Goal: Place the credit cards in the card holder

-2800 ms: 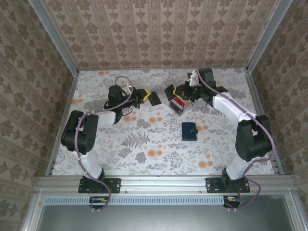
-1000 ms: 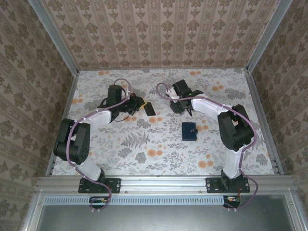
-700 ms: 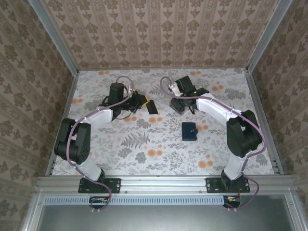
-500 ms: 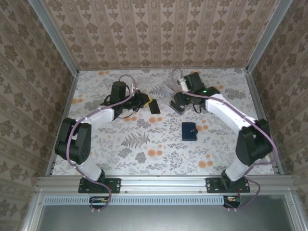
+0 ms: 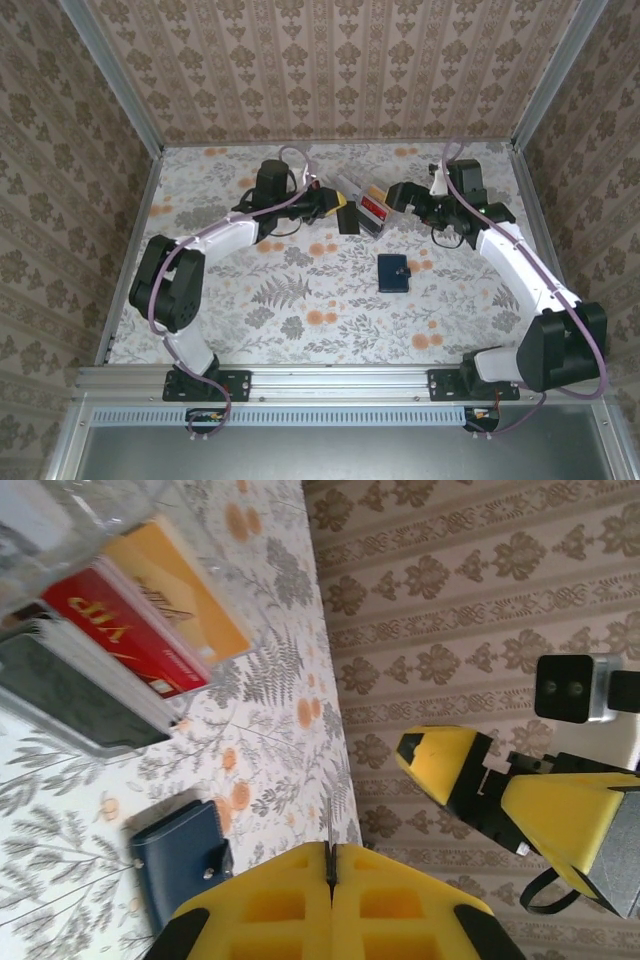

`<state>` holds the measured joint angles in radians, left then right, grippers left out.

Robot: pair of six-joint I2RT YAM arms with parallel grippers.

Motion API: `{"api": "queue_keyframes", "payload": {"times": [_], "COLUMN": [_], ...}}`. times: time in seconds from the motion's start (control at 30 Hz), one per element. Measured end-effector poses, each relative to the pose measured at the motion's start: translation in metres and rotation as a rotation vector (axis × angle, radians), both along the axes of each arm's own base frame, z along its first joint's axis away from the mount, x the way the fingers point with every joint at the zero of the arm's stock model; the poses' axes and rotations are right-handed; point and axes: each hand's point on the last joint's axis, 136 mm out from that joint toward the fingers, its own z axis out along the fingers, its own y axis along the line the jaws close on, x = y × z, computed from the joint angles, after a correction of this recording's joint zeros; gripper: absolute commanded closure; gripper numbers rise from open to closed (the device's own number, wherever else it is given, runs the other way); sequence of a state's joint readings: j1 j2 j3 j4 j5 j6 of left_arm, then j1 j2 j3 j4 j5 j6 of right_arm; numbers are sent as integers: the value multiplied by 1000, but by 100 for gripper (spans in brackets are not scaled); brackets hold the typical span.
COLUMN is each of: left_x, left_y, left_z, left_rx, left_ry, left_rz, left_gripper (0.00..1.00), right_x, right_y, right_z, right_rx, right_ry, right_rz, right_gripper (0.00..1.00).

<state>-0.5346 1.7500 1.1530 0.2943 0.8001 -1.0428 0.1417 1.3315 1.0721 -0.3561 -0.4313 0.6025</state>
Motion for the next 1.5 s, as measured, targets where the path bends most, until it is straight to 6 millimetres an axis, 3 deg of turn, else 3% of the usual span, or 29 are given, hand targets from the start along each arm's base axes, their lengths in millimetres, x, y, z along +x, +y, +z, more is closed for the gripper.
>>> {"api": "queue_keyframes", "payload": {"times": [0.17, 0.3, 0.53, 0.83, 1.07, 1.2, 1.33, 1.4, 1.5], "left_x": [-5, -6, -1, -4, -5, -5, -5, -4, -4], "left_y": [-19, -26, -30, -35, -37, -38, -38, -38, -36], "left_z": [7, 4, 4, 8, 3, 6, 7, 4, -10], "left_rx": [-21, -26, -48, -78, -79, -83, -80, -69, -27], "left_ry": [-17, -7, 12, 28, 47, 42, 45, 52, 76], "left_rz": [-41, -54, -50, -70, -77, -83, -81, -76, -61], "left_gripper": [100, 100, 100, 100, 100, 100, 91, 74, 58], "right_x": [-4, -15, -19, -14, -10, -10, -10, -11, -12], "right_y": [18, 33, 50, 71, 75, 75, 73, 73, 71], "right_z": [-14, -18, -4, -33, -20, -17, -14, -15, -17], "right_rx": [174, 258, 329, 360, 373, 364, 344, 332, 308], "right_ry": [68, 115, 93, 202, 167, 156, 153, 157, 158], "right_rz": [34, 87, 180, 249, 282, 291, 299, 302, 301], "right_gripper": [35, 50, 57, 64, 68, 77, 88, 91, 92]}}
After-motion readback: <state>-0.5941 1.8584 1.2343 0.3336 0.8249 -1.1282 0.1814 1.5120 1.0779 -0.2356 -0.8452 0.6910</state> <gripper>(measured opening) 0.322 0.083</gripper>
